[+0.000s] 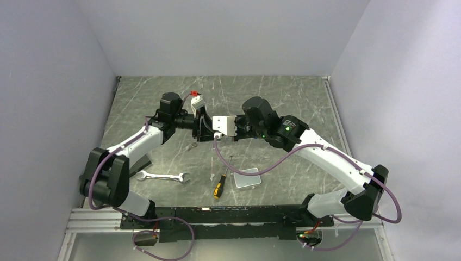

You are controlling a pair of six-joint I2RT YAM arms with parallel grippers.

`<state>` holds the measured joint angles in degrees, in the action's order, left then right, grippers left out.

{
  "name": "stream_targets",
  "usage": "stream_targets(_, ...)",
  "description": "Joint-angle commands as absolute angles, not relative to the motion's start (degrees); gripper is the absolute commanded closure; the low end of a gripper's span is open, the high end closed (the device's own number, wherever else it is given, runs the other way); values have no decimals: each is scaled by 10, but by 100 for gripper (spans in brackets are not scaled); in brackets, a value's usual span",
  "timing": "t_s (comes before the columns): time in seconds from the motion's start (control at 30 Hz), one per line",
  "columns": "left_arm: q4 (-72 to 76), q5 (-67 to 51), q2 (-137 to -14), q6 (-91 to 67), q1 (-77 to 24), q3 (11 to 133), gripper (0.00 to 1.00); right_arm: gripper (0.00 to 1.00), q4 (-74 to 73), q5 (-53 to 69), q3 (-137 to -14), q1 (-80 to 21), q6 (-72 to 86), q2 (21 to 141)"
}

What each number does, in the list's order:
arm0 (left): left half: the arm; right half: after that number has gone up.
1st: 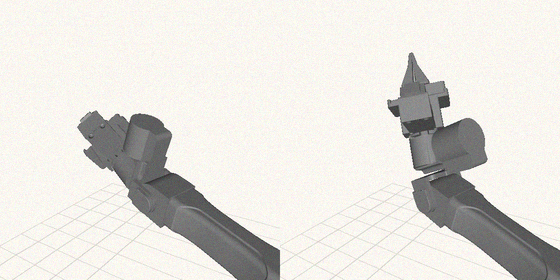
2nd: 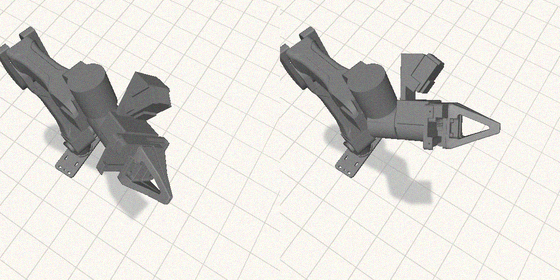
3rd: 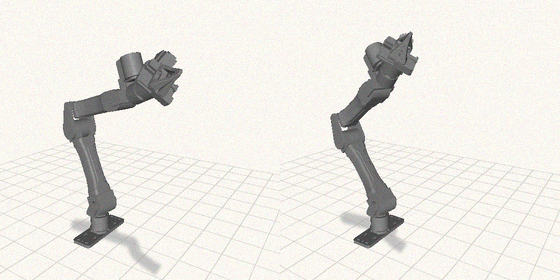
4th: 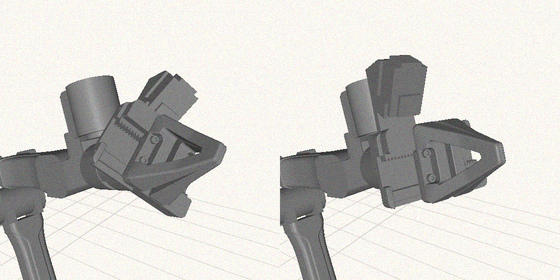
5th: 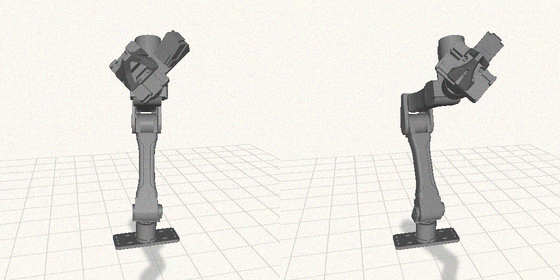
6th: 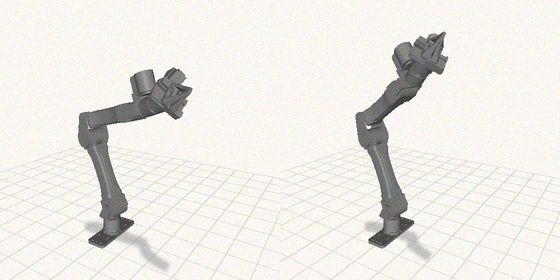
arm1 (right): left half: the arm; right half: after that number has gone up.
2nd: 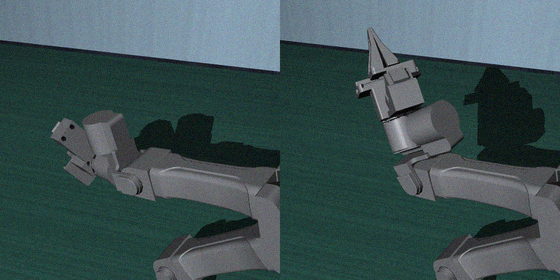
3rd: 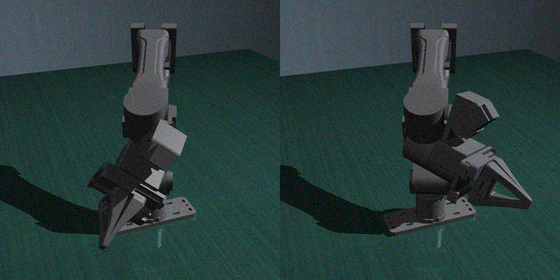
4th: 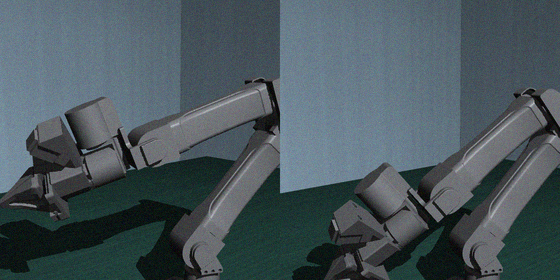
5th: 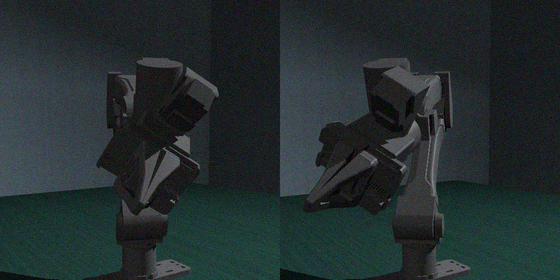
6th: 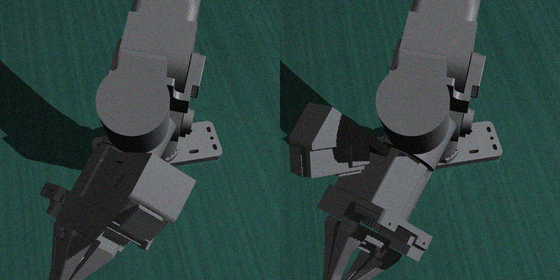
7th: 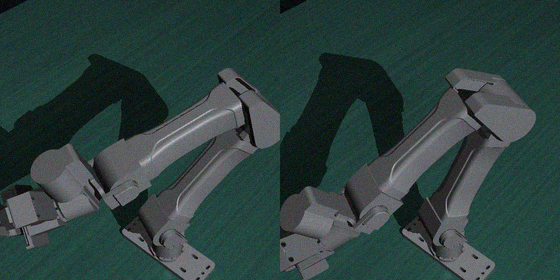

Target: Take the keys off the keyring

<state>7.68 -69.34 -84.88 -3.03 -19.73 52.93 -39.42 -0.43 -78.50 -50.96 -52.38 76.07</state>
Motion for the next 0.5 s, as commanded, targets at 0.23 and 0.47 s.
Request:
stream_targets(0.23, 262, -736, -850, -186, -202, 507, 74, 100, -347, -33, -812, -512, -510, 755)
stream_targets(0.47, 282, -719, -855, -204, -202, 503, 42, 100, -344, -34, -807, -512, -504, 751)
